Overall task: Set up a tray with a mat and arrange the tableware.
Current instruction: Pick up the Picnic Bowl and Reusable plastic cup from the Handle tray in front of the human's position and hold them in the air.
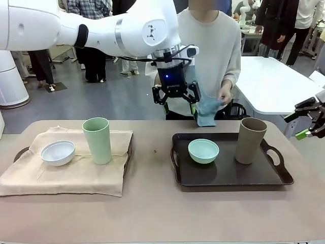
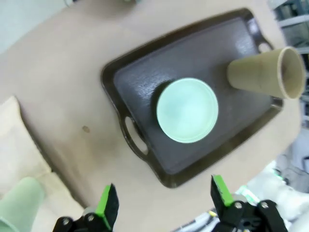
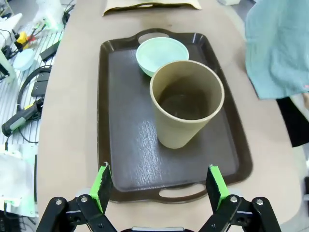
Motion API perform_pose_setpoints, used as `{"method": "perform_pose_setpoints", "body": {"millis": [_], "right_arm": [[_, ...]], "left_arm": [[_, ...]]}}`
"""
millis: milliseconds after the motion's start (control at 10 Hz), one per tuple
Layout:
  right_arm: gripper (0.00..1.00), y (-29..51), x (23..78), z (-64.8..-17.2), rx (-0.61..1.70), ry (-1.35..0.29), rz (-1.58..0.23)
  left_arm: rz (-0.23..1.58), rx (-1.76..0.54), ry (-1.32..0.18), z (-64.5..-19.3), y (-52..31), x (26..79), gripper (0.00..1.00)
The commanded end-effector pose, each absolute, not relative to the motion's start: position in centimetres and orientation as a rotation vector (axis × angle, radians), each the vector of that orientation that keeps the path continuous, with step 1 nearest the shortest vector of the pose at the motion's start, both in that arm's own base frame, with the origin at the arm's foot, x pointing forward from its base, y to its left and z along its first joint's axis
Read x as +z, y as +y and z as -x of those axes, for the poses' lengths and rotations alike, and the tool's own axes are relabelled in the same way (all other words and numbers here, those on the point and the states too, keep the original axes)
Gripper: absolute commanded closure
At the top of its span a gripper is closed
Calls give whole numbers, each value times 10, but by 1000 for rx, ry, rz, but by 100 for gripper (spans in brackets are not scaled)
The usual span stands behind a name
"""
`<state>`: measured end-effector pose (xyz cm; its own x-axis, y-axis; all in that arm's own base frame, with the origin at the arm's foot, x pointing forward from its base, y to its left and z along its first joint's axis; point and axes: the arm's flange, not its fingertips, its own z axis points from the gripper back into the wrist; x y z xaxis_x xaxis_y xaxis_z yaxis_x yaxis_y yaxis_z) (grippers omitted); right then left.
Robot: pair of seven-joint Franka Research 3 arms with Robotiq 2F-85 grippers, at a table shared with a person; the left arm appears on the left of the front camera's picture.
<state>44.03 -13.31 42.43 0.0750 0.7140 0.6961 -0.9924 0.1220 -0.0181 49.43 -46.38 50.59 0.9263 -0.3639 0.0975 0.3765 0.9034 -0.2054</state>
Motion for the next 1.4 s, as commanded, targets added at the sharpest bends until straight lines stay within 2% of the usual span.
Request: {"method": "perform_pose_setpoints", "body": {"millis": [0,300,800,1000,1300], "right_arm": [[0,-130,403,-455,1348,-588,-591],[0,-115,382,-458,1349,-561,-539],[0,-60,364,-466,1403,-545,-479],[0,-53,360,-472,1366,-510,-459],[0,-60,364,-471,1432,-532,-498]], "left_arm": [[138,-373,-166,-479,-476,494,0],[88,-373,-230,-477,-489,473,0],[31,-405,-232,-481,-510,431,0],[82,-444,-232,-479,-514,432,0],[57,-437,-209,-480,-512,428,0]]}}
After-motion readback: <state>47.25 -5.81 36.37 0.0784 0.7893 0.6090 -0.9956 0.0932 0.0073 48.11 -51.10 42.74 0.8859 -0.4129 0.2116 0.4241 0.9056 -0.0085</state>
